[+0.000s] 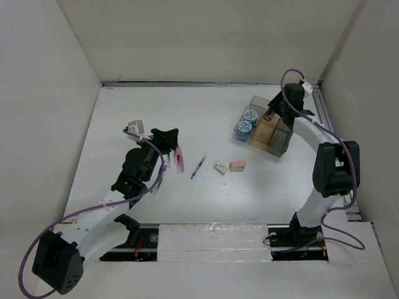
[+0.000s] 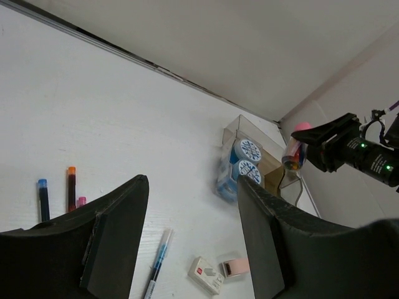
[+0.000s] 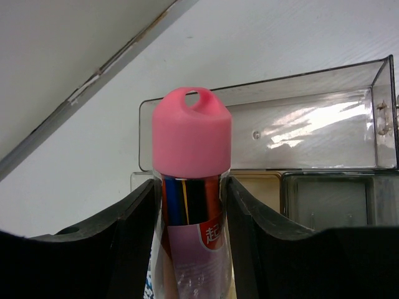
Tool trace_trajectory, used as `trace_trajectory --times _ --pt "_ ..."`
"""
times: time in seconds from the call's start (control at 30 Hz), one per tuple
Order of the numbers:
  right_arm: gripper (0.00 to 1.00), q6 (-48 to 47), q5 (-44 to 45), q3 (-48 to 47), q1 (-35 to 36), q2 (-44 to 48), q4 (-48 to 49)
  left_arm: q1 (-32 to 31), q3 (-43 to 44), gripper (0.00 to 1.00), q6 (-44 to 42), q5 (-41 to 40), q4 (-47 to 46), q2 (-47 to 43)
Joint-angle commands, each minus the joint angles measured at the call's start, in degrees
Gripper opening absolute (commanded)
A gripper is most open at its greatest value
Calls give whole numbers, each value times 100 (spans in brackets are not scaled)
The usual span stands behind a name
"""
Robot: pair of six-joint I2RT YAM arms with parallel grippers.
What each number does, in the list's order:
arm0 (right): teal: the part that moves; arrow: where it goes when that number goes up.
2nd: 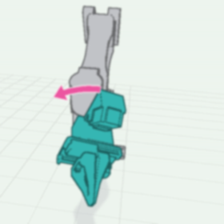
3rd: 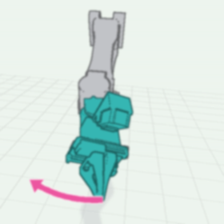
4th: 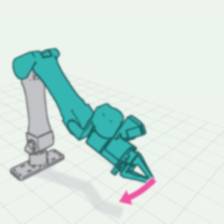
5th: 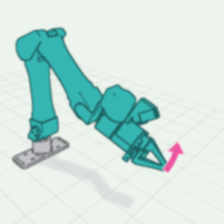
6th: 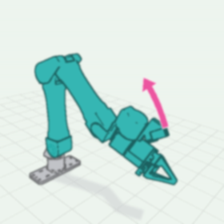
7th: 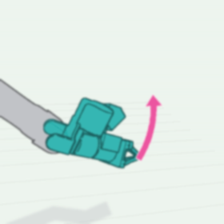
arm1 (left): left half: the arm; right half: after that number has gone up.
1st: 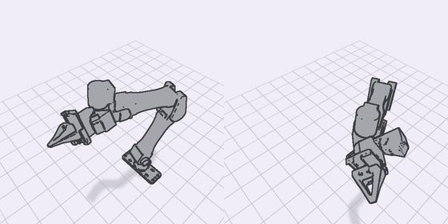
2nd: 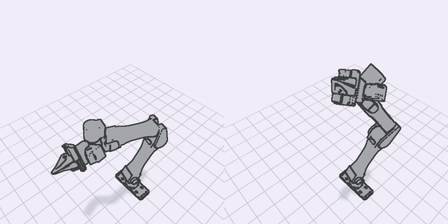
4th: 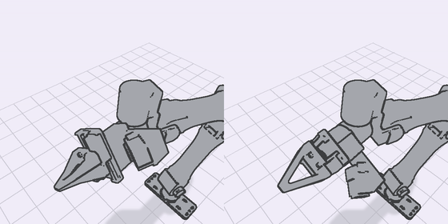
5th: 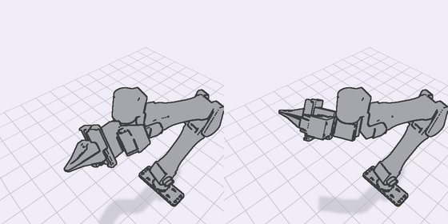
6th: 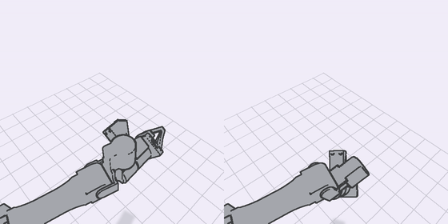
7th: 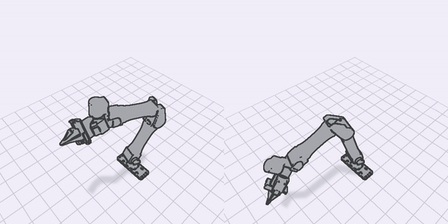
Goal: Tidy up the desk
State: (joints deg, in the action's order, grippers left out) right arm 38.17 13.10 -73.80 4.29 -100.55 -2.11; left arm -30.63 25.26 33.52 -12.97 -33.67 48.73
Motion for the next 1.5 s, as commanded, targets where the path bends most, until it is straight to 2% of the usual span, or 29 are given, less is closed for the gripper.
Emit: trace_trajectory --times 0.0,0.17,0.3,0.57,0.73,0.87,0.97,1.27,1.33,1.43,1.47 --pt "16 -91 96 120 80 282 54 13 49 55 23 111 -316 49" --pt "16 -64 175 901 378 615 149 13 41 55 23 102 -342 102" --pt "16 -126 280 1139 432 704 149 13 41 55 23 111 -359 119" --pt "16 -249 439 956 301 643 325 13 58 55 -3 49 -324 102" --pt "11 426 -42 499 -165 397 413 13 41 55 14 84 -342 119" --pt "11 709 -221 270 -166 238 474 13 59 55 6 93 -315 102" --pt "11 499 77 427 87 343 405 13 41 55 6 41 -307 49" --pt "12 322 166 1087 256 589 378 13 58 55 32 155 -359 163" --pt "14 322 158 1166 308 659 352 13 50 55 23 129 -360 163" --pt "22 331 236 1297 370 730 343 13 58 55 14 93 -333 111" --pt "34 322 254 1307 370 747 351 13 41 55 14 111 -351 102"
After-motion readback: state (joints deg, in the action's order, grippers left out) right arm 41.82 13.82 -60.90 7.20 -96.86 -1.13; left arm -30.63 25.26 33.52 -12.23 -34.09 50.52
